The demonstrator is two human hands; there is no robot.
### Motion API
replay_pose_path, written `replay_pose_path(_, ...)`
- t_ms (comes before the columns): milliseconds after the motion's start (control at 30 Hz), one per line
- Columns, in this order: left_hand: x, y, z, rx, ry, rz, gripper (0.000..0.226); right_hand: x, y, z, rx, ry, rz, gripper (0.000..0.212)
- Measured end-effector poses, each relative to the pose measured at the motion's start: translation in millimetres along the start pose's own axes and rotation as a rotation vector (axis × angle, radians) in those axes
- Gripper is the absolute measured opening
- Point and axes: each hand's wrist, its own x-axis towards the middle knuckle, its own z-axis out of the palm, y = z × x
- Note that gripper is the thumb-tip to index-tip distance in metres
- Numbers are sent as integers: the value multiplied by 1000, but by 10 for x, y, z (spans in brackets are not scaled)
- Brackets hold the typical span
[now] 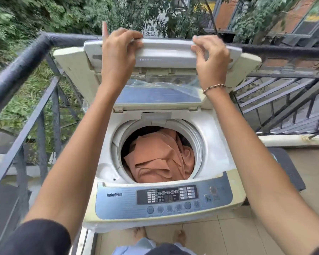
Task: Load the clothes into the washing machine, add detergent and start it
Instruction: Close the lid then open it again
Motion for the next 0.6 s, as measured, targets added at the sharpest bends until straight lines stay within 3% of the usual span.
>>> replay_pose_path(267,465,-148,235,-102,72,-109,17,428,131,312,-60,-125,8,27)
replay_pose_path(600,838,-333,449,-121,-7,-181,18,793,270,599,-145,-198,83,26)
